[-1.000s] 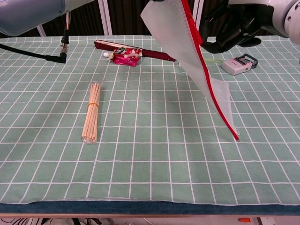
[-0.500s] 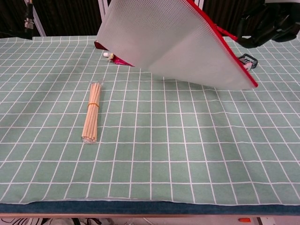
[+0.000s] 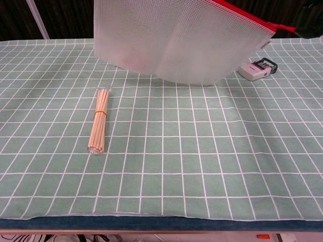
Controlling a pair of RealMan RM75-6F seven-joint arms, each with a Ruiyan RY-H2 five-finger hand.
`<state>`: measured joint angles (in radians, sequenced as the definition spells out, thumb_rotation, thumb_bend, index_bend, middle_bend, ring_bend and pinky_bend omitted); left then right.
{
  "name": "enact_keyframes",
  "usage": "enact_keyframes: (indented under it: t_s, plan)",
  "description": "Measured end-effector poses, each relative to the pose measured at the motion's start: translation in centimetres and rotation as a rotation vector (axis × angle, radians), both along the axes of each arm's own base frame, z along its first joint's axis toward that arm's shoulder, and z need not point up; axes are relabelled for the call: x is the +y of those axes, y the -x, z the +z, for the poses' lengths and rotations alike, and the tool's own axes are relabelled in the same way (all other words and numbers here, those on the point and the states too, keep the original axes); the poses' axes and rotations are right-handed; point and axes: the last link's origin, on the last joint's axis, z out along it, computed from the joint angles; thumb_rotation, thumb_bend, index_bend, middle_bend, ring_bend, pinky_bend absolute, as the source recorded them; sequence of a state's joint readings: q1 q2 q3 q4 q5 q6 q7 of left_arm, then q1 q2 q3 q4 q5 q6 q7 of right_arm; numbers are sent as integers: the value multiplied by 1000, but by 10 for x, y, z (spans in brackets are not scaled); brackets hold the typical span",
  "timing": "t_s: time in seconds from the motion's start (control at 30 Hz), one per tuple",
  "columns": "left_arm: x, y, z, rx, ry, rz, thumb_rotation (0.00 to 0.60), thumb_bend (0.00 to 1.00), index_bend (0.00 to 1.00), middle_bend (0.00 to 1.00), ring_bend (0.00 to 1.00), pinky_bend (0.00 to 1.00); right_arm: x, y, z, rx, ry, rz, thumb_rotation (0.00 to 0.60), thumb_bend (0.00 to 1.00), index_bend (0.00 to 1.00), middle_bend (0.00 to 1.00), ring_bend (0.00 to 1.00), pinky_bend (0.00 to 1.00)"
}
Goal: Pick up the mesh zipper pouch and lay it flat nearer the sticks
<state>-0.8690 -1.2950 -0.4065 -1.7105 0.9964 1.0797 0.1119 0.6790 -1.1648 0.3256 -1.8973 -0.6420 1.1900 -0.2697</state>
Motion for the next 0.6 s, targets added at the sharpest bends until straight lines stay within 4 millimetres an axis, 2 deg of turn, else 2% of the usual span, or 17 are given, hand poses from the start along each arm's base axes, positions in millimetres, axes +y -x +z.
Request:
enact_keyframes:
  t_s: [0.3, 0.4, 0.43, 0.47, 0.53, 0.6]
  plan:
    - [-1, 11, -1, 8, 3, 21, 600, 427, 593, 37, 0, 0, 0, 10, 6, 2, 18, -17, 600, 654, 715, 1000, 1000, 945]
    - [-2, 13, -1, 12, 7, 24, 600, 403, 574, 34, 0, 0, 0, 12, 7, 5, 22, -18, 600, 653, 705, 994, 979, 905]
    - [-3, 13, -2, 13, 8, 26, 600, 379, 557, 30, 0, 0, 0, 12, 7, 5, 21, -19, 600, 637, 671, 968, 942, 868]
    - [-3, 14, -2, 14, 10, 27, 600, 323, 521, 20, 0, 0, 0, 13, 7, 6, 20, -19, 600, 596, 590, 900, 868, 803]
    - [-5, 16, -4, 17, 17, 31, 600, 214, 447, 4, 0, 0, 1, 13, 7, 12, 16, -19, 600, 485, 379, 704, 696, 657]
    - [-7, 17, -5, 26, 24, 35, 600, 130, 367, 0, 0, 0, 2, 14, 6, 22, 5, -20, 600, 364, 147, 465, 483, 492]
